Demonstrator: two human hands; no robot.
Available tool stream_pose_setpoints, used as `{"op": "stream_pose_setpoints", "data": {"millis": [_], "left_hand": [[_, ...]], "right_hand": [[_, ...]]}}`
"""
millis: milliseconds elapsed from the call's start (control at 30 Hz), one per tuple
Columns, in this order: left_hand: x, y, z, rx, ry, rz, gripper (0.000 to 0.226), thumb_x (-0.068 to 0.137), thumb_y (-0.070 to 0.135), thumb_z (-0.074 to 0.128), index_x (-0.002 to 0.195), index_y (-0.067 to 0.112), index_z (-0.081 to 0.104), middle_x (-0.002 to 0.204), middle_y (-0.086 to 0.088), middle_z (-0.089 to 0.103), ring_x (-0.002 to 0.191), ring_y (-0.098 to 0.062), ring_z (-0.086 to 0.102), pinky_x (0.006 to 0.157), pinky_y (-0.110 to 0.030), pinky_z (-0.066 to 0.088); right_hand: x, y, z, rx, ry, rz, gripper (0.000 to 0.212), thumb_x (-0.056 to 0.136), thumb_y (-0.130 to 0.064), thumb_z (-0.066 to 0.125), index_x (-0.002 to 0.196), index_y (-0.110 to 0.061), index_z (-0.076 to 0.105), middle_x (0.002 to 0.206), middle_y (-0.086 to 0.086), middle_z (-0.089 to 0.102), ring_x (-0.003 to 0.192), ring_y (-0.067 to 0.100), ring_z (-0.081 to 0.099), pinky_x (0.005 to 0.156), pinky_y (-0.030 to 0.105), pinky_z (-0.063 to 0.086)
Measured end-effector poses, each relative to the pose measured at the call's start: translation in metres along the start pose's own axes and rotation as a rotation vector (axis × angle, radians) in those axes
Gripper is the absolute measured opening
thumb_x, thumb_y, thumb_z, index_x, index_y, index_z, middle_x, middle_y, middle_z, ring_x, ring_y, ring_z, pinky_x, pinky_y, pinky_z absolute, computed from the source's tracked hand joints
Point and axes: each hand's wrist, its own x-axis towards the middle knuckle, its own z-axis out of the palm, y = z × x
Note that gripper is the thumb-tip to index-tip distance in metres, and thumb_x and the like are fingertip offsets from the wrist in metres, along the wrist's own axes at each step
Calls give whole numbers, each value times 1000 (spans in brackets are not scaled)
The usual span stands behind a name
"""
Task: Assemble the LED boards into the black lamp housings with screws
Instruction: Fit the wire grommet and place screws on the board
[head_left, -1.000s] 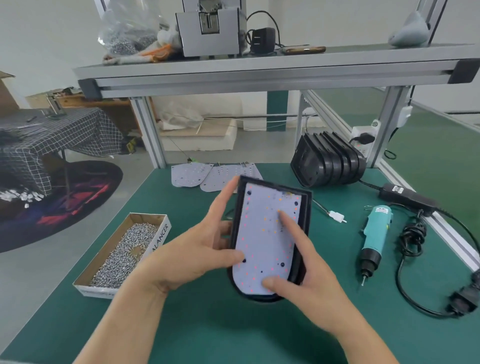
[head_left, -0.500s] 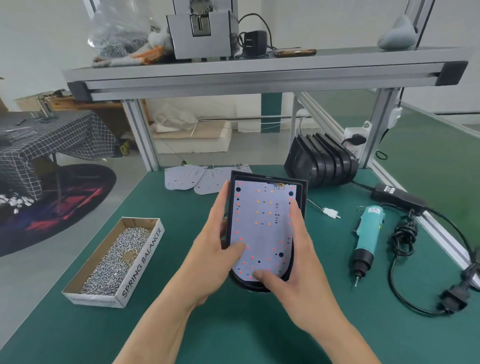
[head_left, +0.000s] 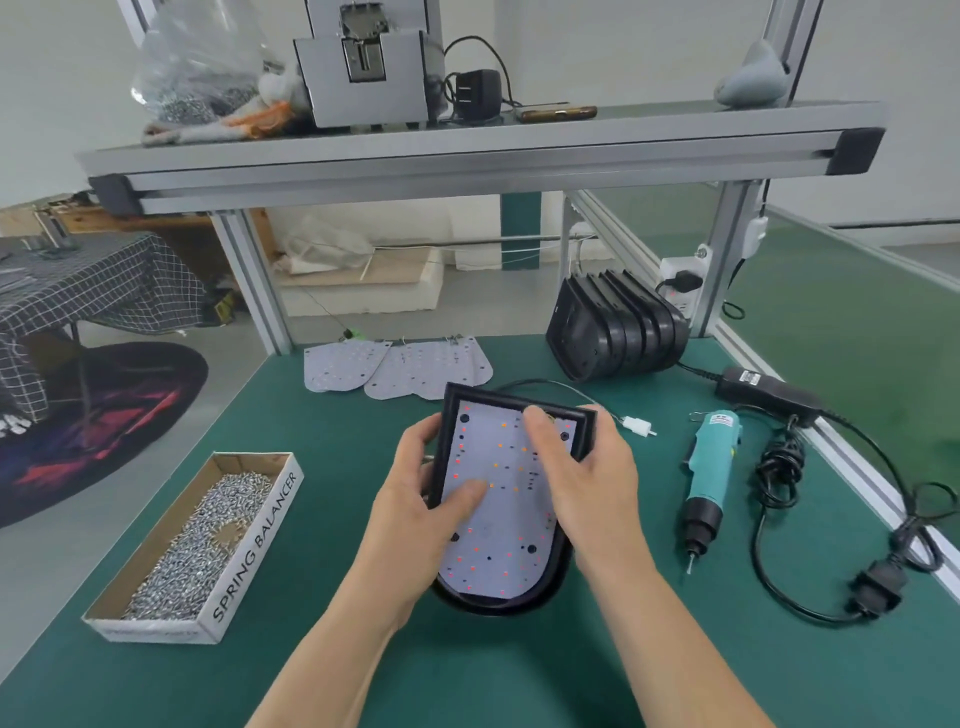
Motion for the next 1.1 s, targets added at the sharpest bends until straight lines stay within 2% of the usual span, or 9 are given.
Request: {"op": "stream_pose_setpoints", "data": {"millis": [233,400,567,700,767,833,900,1000,1100], "left_hand": [[15,3,-7,-80,127,-14,29,83,24,77,102,41,63,100,5,75,93,-14,73,72,-27,59],[28,15,-14,-221,-3,-129,24,81,15,78,100,26,69,95,-6,76,81,-22,71,67,-31,60],[29,11,-18,-158,18,-37,19,73,17,79,87,24,68,83,-3,70,73,-17,66,68,-28,59],[33,18,-30,-139,-62,43,21,71,24,84,87,28,71,92,-3,72,85,-14,66,80,-29,55],[35,21,-36,-243,-198,36,33,68,31,92,93,24,71,110,-17,72,102,-26,67,95,-41,53],[36,22,-37,-386,-360,40,33,73,27,90,97,20,69,120,-25,69,112,-36,65,101,-44,52],[39,23,-34,-473,-539,79,22,85,14,78,102,15,64,123,-29,66,115,-40,63,100,-44,50],[43,21,-40,-527,-697,107,15,91,3,66,101,8,56,131,-41,53,119,-53,53,102,-59,42],[45,12,-61,-399,-496,48,19,82,9,76,96,18,67,123,-16,64,109,-34,61,97,-43,47]], "right_hand": [[4,11,2,-2,-158,-122,28,89,-54,60,89,-26,57,81,9,65,68,39,54,66,49,49],[0,14,5,-72,-221,-155,17,97,-42,55,96,-25,57,83,5,67,71,35,56,69,43,51],[4,10,-2,-151,-289,-183,14,93,-45,57,90,-31,57,68,4,56,52,12,39,52,32,39],[27,4,-22,188,-517,76,39,96,-51,43,110,-24,69,93,6,65,87,11,59,74,26,53],[35,4,-26,350,-557,138,37,94,-32,47,126,-23,64,111,1,67,101,13,61,77,24,54],[32,6,-19,312,-696,115,56,88,-3,49,140,-23,53,139,-3,60,126,16,57,97,31,51],[23,7,-6,250,-852,56,61,89,8,50,145,-17,50,147,-1,55,139,21,49,114,38,41],[18,7,-1,128,-837,-3,44,93,-1,54,134,-16,61,133,-5,66,125,17,60,102,29,48],[20,-1,-9,27,-777,17,23,94,-11,56,115,-11,62,105,-2,69,85,19,58,72,31,46]]}}
